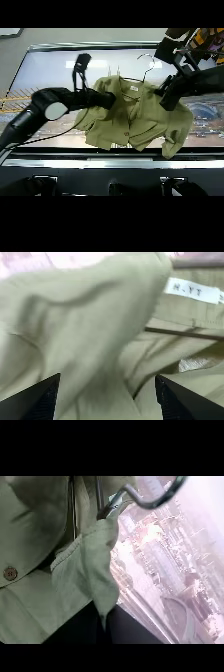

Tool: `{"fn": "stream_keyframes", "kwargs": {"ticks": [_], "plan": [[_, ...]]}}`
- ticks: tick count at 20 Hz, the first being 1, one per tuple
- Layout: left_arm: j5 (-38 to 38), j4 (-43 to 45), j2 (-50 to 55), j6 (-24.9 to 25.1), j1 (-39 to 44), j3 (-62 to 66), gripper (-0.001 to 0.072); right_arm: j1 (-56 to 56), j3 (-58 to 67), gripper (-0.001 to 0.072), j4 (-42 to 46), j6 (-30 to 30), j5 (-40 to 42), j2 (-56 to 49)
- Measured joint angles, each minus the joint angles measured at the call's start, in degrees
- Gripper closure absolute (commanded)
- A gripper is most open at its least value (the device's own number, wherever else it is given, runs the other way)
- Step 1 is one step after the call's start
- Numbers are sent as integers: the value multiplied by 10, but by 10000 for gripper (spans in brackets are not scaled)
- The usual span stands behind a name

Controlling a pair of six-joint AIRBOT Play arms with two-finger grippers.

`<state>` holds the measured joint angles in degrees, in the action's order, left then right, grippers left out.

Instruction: Fold the clothes and pants, and hang the long-sleeved shirts on hangers.

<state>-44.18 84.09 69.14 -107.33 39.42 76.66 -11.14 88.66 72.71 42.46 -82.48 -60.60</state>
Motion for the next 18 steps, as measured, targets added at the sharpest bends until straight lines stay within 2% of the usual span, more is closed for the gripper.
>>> {"fn": "stream_keyframes", "kwargs": {"ticks": [3, 7, 10, 12, 15, 18], "plan": [[-20, 1, -47, 63, -60, 0, 14, 0, 0, 686, 0, -36, 19, 2], [-64, -47, -83, 253, -150, 0, 26, 0, 0, 686, -34, -128, 33, -9], [-81, -95, -80, 393, -177, -1, 28, 0, 0, 686, -73, -206, 19, -28], [-92, -123, -69, 465, -179, -1, 28, 0, 0, 686, -91, -236, 11, -39], [-126, -152, -50, 543, -173, -2, 31, 0, 0, 685, -106, -259, 7, -49], [-161, -177, -44, 582, -170, -2, 32, 0, 0, 685, -109, -269, 4, -57]]}}
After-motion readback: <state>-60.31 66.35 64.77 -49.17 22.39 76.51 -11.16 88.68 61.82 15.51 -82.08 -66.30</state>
